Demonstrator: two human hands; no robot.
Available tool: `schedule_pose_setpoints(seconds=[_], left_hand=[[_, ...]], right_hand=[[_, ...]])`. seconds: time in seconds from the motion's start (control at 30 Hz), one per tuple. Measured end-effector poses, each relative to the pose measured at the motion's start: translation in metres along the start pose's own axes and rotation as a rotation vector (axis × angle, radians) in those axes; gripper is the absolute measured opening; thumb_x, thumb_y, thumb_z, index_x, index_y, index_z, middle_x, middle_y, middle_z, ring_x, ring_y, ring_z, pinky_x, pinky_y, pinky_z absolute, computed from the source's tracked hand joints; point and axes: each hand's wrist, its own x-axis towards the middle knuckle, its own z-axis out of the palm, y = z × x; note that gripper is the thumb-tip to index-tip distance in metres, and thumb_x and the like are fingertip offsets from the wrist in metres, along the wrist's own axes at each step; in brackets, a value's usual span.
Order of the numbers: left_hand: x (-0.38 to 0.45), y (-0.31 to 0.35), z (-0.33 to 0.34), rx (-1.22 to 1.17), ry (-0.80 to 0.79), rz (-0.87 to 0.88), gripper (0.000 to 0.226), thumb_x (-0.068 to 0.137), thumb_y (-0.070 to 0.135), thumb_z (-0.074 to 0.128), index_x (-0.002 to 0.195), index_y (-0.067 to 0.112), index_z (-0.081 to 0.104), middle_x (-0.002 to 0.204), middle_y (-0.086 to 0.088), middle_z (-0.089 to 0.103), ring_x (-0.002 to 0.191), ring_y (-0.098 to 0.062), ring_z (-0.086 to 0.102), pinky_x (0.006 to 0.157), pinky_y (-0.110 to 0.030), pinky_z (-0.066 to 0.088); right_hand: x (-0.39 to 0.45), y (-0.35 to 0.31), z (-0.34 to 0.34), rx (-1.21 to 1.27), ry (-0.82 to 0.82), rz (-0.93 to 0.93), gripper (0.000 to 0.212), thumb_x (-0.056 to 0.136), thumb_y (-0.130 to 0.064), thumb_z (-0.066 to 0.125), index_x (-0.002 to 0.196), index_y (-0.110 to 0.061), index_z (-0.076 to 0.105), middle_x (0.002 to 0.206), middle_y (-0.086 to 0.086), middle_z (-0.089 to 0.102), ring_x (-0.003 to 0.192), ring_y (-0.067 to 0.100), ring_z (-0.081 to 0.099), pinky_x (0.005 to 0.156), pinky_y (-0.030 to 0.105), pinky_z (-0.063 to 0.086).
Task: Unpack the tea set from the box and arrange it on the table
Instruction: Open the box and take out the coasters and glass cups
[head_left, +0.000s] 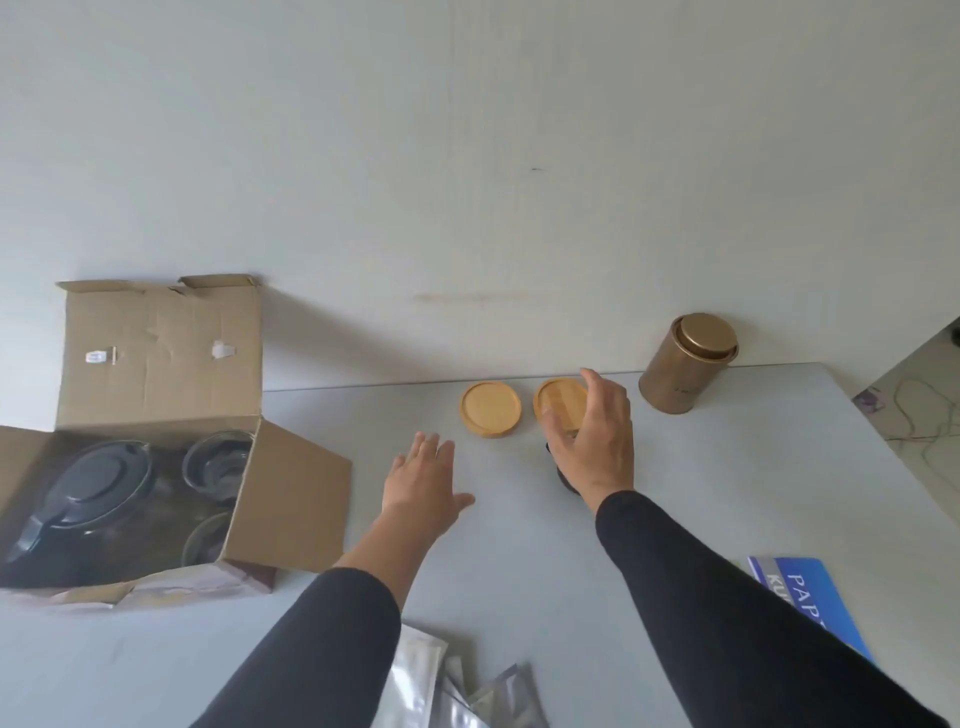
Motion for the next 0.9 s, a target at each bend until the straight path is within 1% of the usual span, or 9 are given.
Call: schedule_pose_setpoints(seconds=[0.13, 0.23, 0.33, 0.43, 0.5, 0.57, 0.67, 0.77, 0.9], left_hand=[[-0.014, -0.046, -0.046, -0.047, 0.2, 0.045, 0.061, 0.095, 0.039, 0.049, 0.145, 0.014, 0.025, 0.155, -0.002, 0.019, 0.149, -0.021, 0.004, 0.119, -0.036, 0.017], [-0.03, -0.097, -0.068, -0.031, 0.258, 0.04, 0.057, 0.096, 0.037, 0.047, 0.145, 0.015, 0.026, 0.156, -0.002, 0.02, 0.149, -0.021, 0.005, 0.118, -0.037, 0.017], [-0.045, -0.158, -0.075, -0.007, 0.244, -0.018, 0.055, 0.096, 0.037, 0.044, 0.144, 0.018, 0.027, 0.156, -0.001, 0.019, 0.149, -0.022, 0.004, 0.119, -0.042, 0.017], [-0.064, -0.212, -0.078, -0.008, 0.226, -0.085, 0.053, 0.096, 0.043, 0.042, 0.142, 0.02, 0.03, 0.155, 0.0, 0.018, 0.148, -0.025, 0.005, 0.118, -0.05, 0.018], [-0.075, -0.242, -0.077, 0.039, 0.208, -0.131, 0.057, 0.096, 0.048, 0.038, 0.144, 0.02, 0.027, 0.157, 0.001, 0.012, 0.148, -0.025, 0.003, 0.117, -0.054, 0.016], [-0.084, -0.268, -0.076, 0.067, 0.168, -0.172, 0.063, 0.097, 0.052, 0.032, 0.149, 0.02, 0.017, 0.16, 0.001, 0.001, 0.148, -0.025, -0.005, 0.118, -0.054, 0.012], [-0.09, -0.29, -0.075, 0.1, 0.109, -0.134, 0.072, 0.095, 0.057, 0.029, 0.153, 0.023, 0.003, 0.161, 0.0, -0.009, 0.148, -0.024, -0.013, 0.119, -0.053, 0.007], [-0.088, -0.295, -0.073, 0.107, 0.099, -0.107, 0.076, 0.093, 0.061, 0.027, 0.153, 0.024, -0.003, 0.16, -0.001, -0.013, 0.147, -0.025, -0.017, 0.118, -0.053, 0.004], [-0.088, -0.295, -0.066, 0.134, 0.11, -0.103, 0.08, 0.092, 0.061, 0.032, 0.152, 0.025, -0.008, 0.16, -0.001, -0.015, 0.146, -0.026, -0.018, 0.118, -0.054, 0.002]], right_hand=[[-0.004, -0.068, 0.014, 0.06, 0.032, -0.087, 0.052, 0.08, -0.029, 0.061, 0.125, -0.003, 0.051, 0.117, 0.016, 0.053, 0.112, 0.032, 0.05, 0.093, 0.041, 0.043], [-0.021, -0.121, 0.033, 0.07, 0.033, -0.173, 0.05, 0.079, -0.033, 0.055, 0.118, -0.002, 0.055, 0.108, 0.016, 0.056, 0.103, 0.033, 0.054, 0.085, 0.04, 0.048], [-0.042, -0.169, 0.056, 0.059, -0.042, -0.267, 0.048, 0.08, -0.034, 0.054, 0.116, -0.003, 0.055, 0.106, 0.013, 0.057, 0.1, 0.031, 0.056, 0.084, 0.04, 0.05], [-0.059, -0.209, 0.079, 0.009, -0.143, -0.341, 0.05, 0.081, -0.041, 0.047, 0.116, -0.007, 0.055, 0.107, 0.011, 0.057, 0.1, 0.029, 0.054, 0.085, 0.038, 0.049], [-0.07, -0.23, 0.094, -0.035, -0.214, -0.395, 0.045, 0.082, -0.038, 0.052, 0.115, -0.008, 0.056, 0.108, 0.009, 0.057, 0.1, 0.027, 0.053, 0.085, 0.038, 0.048], [-0.08, -0.246, 0.108, -0.081, -0.302, -0.439, 0.043, 0.082, -0.036, 0.059, 0.115, -0.009, 0.055, 0.111, 0.007, 0.058, 0.104, 0.025, 0.052, 0.089, 0.037, 0.045], [-0.088, -0.262, 0.125, -0.176, -0.415, -0.459, 0.05, 0.082, -0.042, 0.059, 0.122, -0.014, 0.053, 0.12, 0.003, 0.057, 0.114, 0.023, 0.047, 0.095, 0.038, 0.04], [-0.092, -0.271, 0.14, -0.319, -0.507, -0.452, 0.058, 0.08, -0.051, 0.058, 0.127, -0.02, 0.048, 0.13, -0.001, 0.053, 0.123, 0.021, 0.039, 0.098, 0.04, 0.034], [-0.095, -0.275, 0.164, -0.46, -0.614, -0.316, 0.074, 0.073, -0.058, 0.062, 0.133, -0.021, 0.038, 0.139, 0.002, 0.044, 0.134, 0.027, 0.026, 0.101, 0.048, 0.029]])
